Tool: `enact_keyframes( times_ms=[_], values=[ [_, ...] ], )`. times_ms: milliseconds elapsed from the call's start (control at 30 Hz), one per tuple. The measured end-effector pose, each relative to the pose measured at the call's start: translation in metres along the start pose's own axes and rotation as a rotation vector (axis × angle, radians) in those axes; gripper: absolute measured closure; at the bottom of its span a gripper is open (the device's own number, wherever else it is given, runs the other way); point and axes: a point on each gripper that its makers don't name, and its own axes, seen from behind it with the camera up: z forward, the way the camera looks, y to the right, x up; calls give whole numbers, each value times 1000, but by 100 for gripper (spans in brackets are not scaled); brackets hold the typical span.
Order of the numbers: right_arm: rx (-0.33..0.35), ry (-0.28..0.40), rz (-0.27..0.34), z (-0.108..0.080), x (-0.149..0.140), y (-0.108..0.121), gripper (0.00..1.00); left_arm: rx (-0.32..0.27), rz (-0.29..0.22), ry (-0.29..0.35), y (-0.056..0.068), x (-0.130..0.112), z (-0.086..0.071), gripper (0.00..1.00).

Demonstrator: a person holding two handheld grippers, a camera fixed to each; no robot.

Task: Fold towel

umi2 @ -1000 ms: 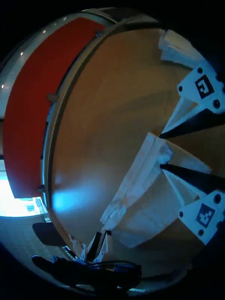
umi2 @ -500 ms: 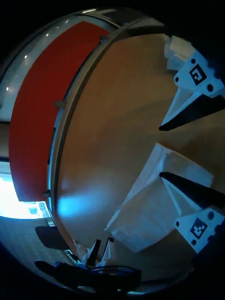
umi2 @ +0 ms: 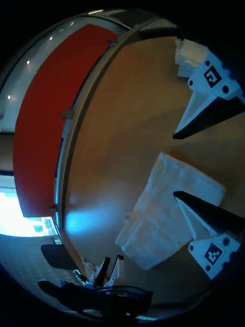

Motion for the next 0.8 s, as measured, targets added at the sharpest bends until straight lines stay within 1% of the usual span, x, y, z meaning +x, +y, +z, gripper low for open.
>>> enact_keyframes(
  times_ms=[200, 567, 800],
  values=[
    [8, -1, -2, -9, -6, -5, 2, -2, -4, -3, 3, -7, -7, 9],
    [17, 0, 5, -32, -21, -18, 2, 7, -33, 1, 5, -26, -31, 9],
    [19, 0, 13, -42, -29, -21, 2, 11, -40, 3, 7, -37, -43, 9]
  ],
)
